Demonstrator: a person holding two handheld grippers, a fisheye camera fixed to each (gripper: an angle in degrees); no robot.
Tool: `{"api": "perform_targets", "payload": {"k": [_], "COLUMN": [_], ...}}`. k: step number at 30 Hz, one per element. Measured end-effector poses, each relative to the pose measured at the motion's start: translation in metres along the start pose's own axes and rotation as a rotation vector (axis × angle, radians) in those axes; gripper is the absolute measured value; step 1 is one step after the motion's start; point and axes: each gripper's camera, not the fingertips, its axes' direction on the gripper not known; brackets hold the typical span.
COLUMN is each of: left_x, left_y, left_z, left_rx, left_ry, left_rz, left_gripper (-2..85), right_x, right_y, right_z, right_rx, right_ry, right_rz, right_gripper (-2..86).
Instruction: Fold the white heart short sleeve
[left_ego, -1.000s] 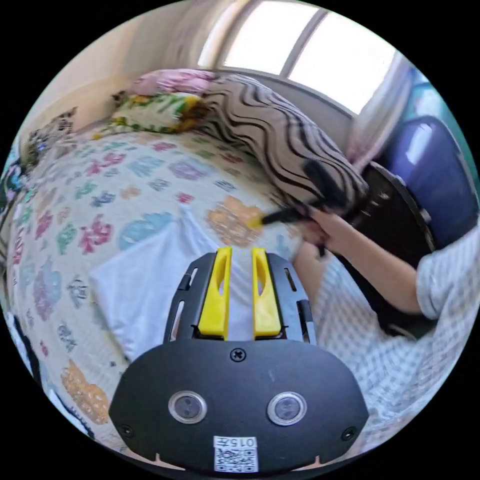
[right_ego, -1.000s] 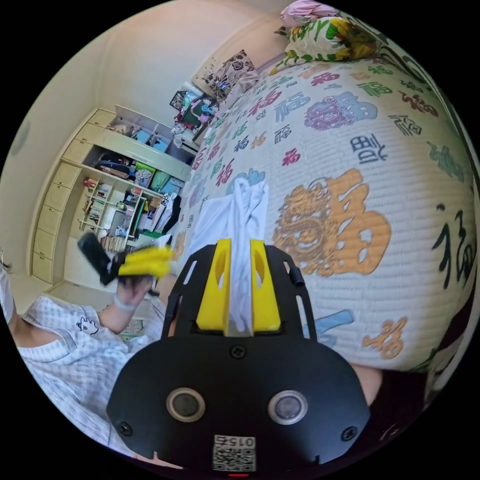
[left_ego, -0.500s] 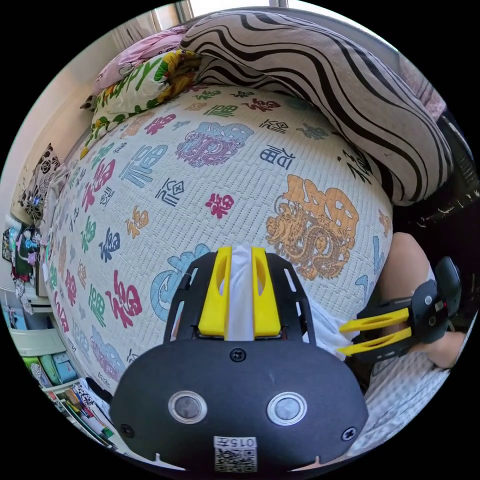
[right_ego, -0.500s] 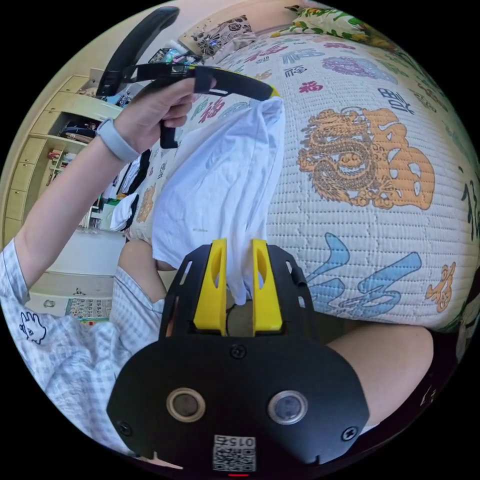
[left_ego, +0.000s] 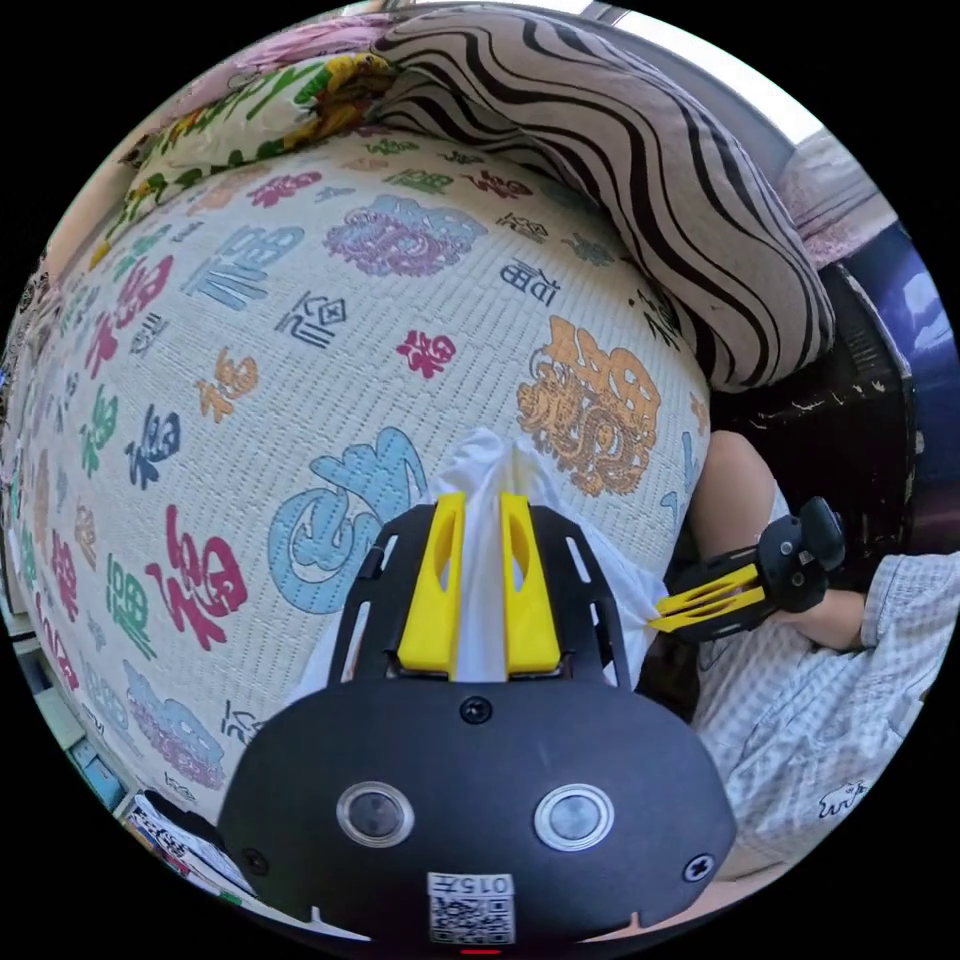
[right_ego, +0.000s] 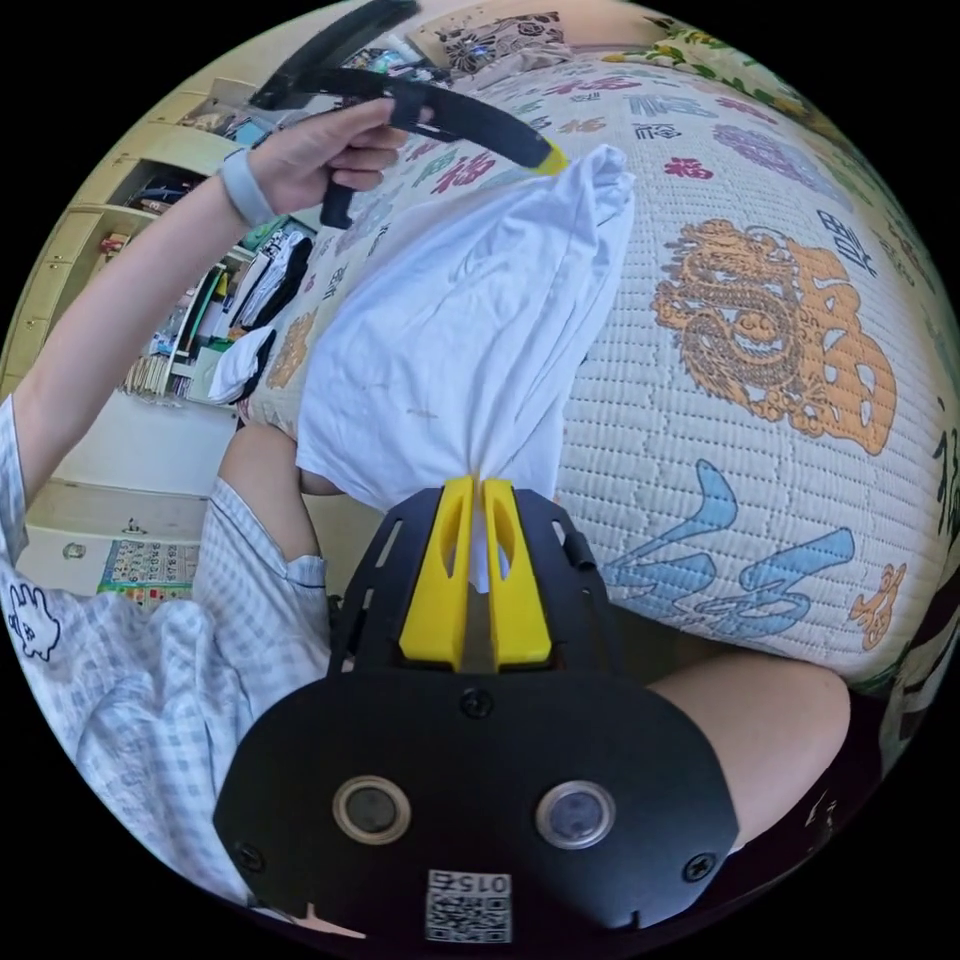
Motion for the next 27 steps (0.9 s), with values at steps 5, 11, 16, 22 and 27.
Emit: {"api": "perform_targets", "payload": {"k": [5, 11, 16, 22, 27], "left_x": [-0.023, -0.051, -0.048, -0.035, -0.035], "left_y": [0.002, 0.021, 0.028, 0.009, -0.001], "left_z": [-0.016, -0.044, -0.074, -0.07, -0.051], "left_rx": [0.051, 0.112, 0.22, 0.11, 0.044], "left_ry": [-0.037, -0.075, -0.02, -0.05, -0.067], "left_rz": [-0.078, -0.178, -0.135, -0.066, -0.072], "left_gripper": [-0.2, 0.8, 4.6, 0.6, -0.5], "right_x": [0.003, 0.015, 0.021, 0.018, 0.014], "right_y": [0.015, 0.023, 0.028, 0.019, 0.016], "right_z": [-0.012, -0.018, -0.019, -0.007, 0.002], "right_rx": [0.035, 0.067, 0.092, 0.032, 0.006], "right_ry": [-0.015, -0.044, -0.092, -0.097, -0.061], "right_rz": [0.053, 0.13, 0.162, 0.136, 0.133], "right_gripper": [0.2, 0.9, 3.6, 2.6, 0.5]}}
